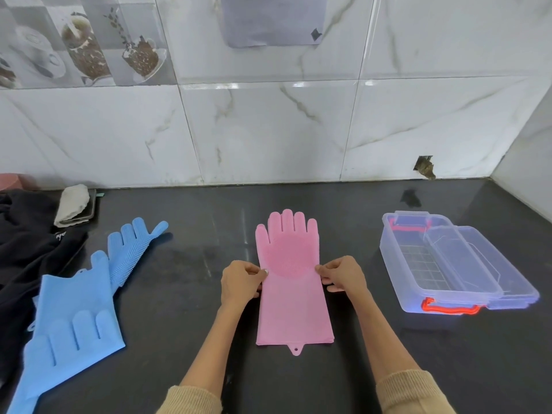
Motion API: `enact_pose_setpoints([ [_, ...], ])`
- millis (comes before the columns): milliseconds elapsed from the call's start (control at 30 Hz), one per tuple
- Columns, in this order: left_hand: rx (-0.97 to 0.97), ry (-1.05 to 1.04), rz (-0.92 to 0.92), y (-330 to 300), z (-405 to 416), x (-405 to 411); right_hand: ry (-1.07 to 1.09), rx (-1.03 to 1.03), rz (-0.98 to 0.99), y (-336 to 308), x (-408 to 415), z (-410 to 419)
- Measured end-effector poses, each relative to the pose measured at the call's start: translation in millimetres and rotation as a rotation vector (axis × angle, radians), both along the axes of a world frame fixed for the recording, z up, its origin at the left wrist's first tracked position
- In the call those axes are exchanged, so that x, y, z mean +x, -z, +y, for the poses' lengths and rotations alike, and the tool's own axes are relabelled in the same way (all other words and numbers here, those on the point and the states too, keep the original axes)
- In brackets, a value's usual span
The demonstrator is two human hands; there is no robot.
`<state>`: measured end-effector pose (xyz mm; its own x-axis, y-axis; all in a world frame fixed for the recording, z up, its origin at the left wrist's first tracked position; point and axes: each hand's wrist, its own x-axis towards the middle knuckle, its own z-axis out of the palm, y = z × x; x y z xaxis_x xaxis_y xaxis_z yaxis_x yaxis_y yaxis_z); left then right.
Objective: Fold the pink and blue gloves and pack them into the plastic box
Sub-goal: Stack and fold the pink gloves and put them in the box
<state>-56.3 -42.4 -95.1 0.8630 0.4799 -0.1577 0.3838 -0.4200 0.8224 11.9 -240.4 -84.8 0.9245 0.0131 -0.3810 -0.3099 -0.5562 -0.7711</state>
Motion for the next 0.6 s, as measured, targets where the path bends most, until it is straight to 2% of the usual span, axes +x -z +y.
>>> enact_pose_setpoints([
  [300, -0.021, 0.057, 0.119, -1.0, 8.1, 7.5, -0.015, -0.046, -0.017, 6.0, 2.5, 5.8],
  [500, 0.131, 0.149, 0.216, -0.9, 5.8, 7.3, -0.081, -0.169, -0.07, 5.1, -2.6, 8.2],
  [600, 0.183, 0.12, 0.211, 4.3, 4.8, -5.6, -0.13, -0.213, -0.104, 7.0, -8.1, 10.0],
])
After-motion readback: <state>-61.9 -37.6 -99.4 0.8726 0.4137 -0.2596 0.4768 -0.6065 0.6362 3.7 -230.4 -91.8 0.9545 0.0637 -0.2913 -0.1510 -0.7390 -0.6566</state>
